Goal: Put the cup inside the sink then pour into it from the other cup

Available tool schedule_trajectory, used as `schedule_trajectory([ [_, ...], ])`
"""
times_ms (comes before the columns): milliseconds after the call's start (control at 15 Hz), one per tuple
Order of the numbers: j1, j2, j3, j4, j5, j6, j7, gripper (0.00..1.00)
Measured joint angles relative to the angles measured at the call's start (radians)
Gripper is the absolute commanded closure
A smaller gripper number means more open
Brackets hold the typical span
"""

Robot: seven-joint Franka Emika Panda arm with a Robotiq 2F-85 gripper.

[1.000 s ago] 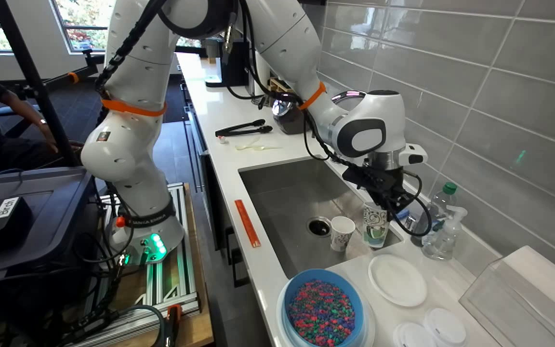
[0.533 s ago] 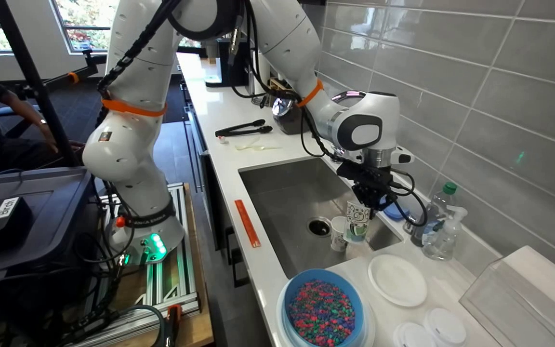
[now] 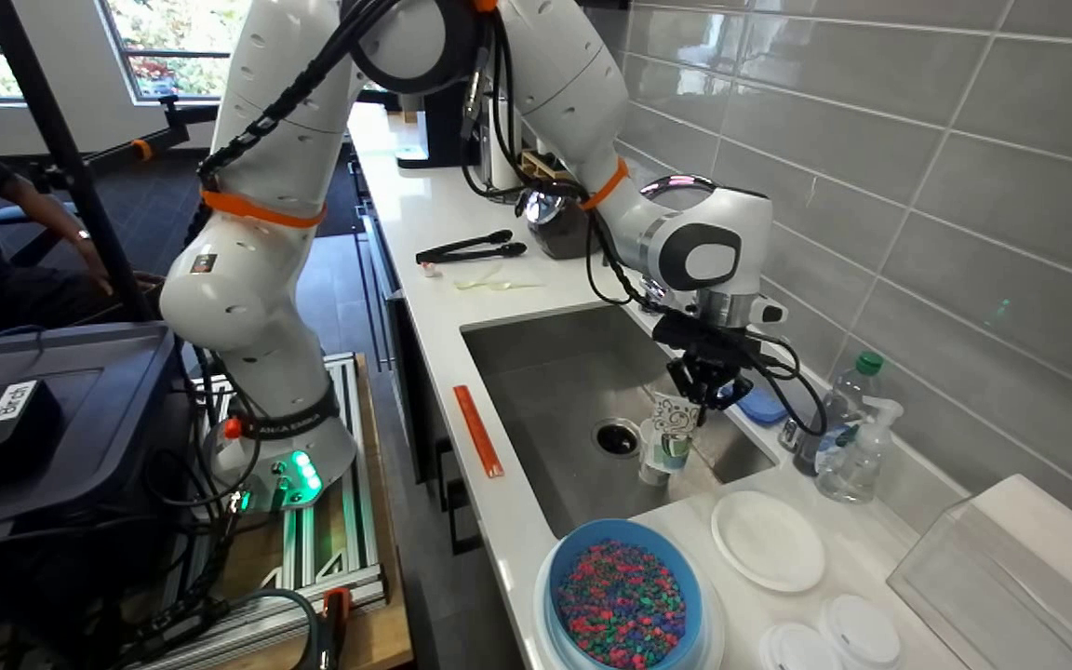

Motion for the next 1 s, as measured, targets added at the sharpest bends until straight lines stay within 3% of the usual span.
schedule_trajectory([
  [667,0.041,0.105,0.012,0.138,-0.026,-0.194,-0.072,0.96],
  [1000,0.046,0.130,0.012,0.169,-0.032,-0.212,-0.075,0.99],
])
